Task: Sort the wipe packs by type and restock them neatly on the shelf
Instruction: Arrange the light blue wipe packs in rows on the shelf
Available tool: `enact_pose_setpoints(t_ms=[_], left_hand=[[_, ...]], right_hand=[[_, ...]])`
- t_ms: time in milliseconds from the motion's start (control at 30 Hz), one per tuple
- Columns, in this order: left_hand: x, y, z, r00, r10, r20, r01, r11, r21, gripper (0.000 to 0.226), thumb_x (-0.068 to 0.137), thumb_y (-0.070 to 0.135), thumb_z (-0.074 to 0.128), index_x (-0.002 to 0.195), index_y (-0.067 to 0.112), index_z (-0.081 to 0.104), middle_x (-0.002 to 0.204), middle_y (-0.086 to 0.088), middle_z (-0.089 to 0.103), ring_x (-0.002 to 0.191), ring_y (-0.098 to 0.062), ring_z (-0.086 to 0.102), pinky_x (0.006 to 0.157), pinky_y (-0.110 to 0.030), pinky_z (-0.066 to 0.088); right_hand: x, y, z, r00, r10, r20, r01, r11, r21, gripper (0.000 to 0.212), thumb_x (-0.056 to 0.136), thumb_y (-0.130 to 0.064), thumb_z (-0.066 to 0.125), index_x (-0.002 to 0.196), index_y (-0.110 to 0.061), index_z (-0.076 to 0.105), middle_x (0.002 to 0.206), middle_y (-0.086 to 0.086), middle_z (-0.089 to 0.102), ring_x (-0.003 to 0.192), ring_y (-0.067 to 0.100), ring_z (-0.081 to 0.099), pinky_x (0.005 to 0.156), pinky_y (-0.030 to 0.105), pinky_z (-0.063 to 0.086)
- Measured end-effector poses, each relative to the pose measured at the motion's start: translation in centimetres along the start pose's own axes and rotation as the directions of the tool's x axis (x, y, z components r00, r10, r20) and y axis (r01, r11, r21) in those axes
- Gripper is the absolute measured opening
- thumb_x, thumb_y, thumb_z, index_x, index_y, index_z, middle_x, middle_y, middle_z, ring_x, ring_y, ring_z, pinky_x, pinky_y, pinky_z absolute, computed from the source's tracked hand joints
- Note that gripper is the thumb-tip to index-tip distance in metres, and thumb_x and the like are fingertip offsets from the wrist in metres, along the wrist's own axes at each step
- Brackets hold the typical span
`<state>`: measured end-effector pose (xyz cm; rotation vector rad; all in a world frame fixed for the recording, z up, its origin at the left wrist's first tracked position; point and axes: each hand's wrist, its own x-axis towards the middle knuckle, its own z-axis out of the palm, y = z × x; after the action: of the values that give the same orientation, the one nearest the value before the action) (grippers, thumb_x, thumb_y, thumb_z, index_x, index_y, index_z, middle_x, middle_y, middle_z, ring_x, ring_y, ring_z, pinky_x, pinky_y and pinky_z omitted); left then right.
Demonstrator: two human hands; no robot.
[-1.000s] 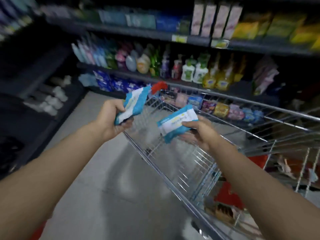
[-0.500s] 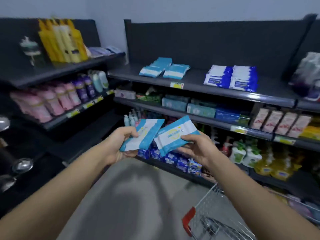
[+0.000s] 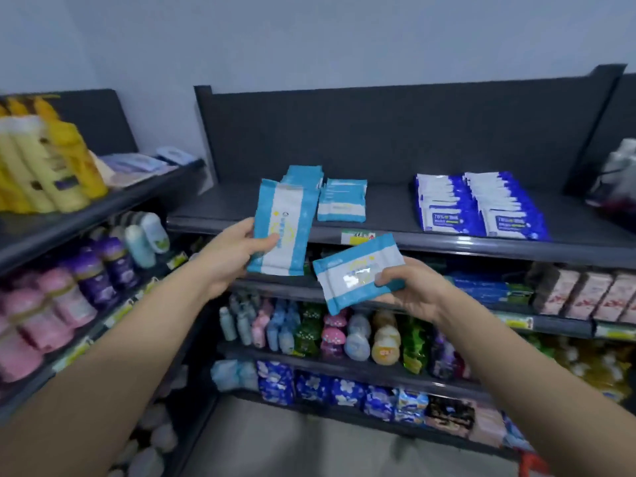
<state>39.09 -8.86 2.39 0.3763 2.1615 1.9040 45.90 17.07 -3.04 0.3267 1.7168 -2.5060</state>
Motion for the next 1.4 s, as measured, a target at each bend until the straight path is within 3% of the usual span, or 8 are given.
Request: enact_pose_setpoints(t_ms=[133,267,367,533,633,933,1167,1400], left_hand=[[10.6,1.3,-2.3,0.989,0.146,0.004,-0.143,0.965,0.219,0.008,0.090,0.011,0.063,0.093,0.019,0.062,0.101,-0.006,0.069,0.087,-0.017,0.062,0.082,-0.032,0.047],[21.0,1.9,-3.0,0.973,0.201,0.110,-0.229,0.872,0.432,0.008,0.090,0.015,0.064,0.089,0.022,0.060,0.084,0.006,0.066,0.073,-0.009,0.059,0.065,-0.025,0.045],[27.1,1.3,-2.4,0.945,0.246,0.216,-0.326,0.773,0.544,0.012,0.090,0.015,0.065,0.100,0.017,0.057,0.098,0.005,0.061,0.091,-0.009,0.056,0.073,-0.025,0.042],[36.0,-0.9,-1.2,0.864,0.047,0.501,-0.482,0.363,0.797,0.050,0.093,0.030,0.059,0.139,0.020,0.042,0.141,-0.001,0.047,0.128,-0.019,0.046,0.097,-0.030,0.039],[40.1,-1.0,0.0,0.795,0.012,0.607,-0.548,0.445,0.708,0.055,0.092,0.028,0.062,0.141,0.014,0.042,0.144,-0.002,0.045,0.129,-0.017,0.044,0.101,-0.026,0.035],[45.1,-2.3,4.3,0.540,-0.138,0.830,-0.637,0.577,0.511,0.055,0.093,0.028,0.061,0.142,0.017,0.039,0.148,0.002,0.039,0.135,-0.012,0.038,0.106,-0.024,0.033],[43.4,-2.5,5.1,0.551,-0.150,0.821,-0.704,0.444,0.554,0.066,0.080,0.038,0.074,0.137,0.028,0.041,0.129,0.010,0.047,0.105,-0.008,0.047,0.090,-0.027,0.043],[41.1,-2.9,6.1,0.633,-0.145,0.761,-0.733,0.205,0.649,0.065,0.083,0.026,0.066,0.139,0.025,0.034,0.129,-0.001,0.052,0.112,-0.021,0.054,0.089,-0.044,0.050]], right_hand=[[8.3,-2.9,-0.8,1.000,0.002,0.020,0.000,0.995,-0.103,0.028,0.086,0.016,0.048,0.099,-0.004,0.063,0.098,0.012,0.071,0.080,0.020,0.072,0.059,0.029,0.058],[16.9,-5.6,-2.2,0.996,-0.060,-0.067,0.054,0.995,-0.088,0.029,0.086,0.012,0.053,0.108,-0.005,0.062,0.103,0.014,0.071,0.084,0.022,0.072,0.064,0.032,0.059],[21.2,-7.7,-2.5,0.978,-0.111,-0.174,0.112,0.994,-0.004,0.024,0.089,0.003,0.055,0.106,-0.012,0.062,0.094,0.006,0.072,0.076,0.015,0.071,0.060,0.026,0.058],[26.1,-8.8,-3.8,0.935,-0.230,-0.268,0.164,0.955,-0.248,0.013,0.088,-0.006,0.062,0.098,-0.011,0.068,0.089,0.004,0.073,0.076,0.016,0.069,0.073,0.032,0.057],[28.0,-8.8,-3.7,0.897,-0.283,-0.340,0.166,0.928,-0.334,0.007,0.088,-0.011,0.064,0.088,-0.016,0.068,0.076,-0.004,0.071,0.066,0.010,0.065,0.059,0.021,0.051],[29.9,-8.2,-5.0,0.877,-0.079,-0.475,0.012,0.990,-0.141,0.010,0.094,-0.018,0.053,0.095,-0.014,0.063,0.087,0.005,0.070,0.072,0.019,0.067,0.065,0.029,0.054],[29.7,-8.7,-7.2,0.912,-0.026,-0.409,-0.035,0.990,-0.140,0.009,0.093,-0.016,0.054,0.091,-0.014,0.063,0.081,0.002,0.072,0.067,0.015,0.068,0.062,0.026,0.055],[30.8,-9.1,-8.0,0.927,-0.096,-0.363,0.028,0.982,-0.188,0.015,0.094,-0.016,0.053,0.084,-0.015,0.064,0.075,0.006,0.070,0.061,0.020,0.066,0.063,0.031,0.053]])
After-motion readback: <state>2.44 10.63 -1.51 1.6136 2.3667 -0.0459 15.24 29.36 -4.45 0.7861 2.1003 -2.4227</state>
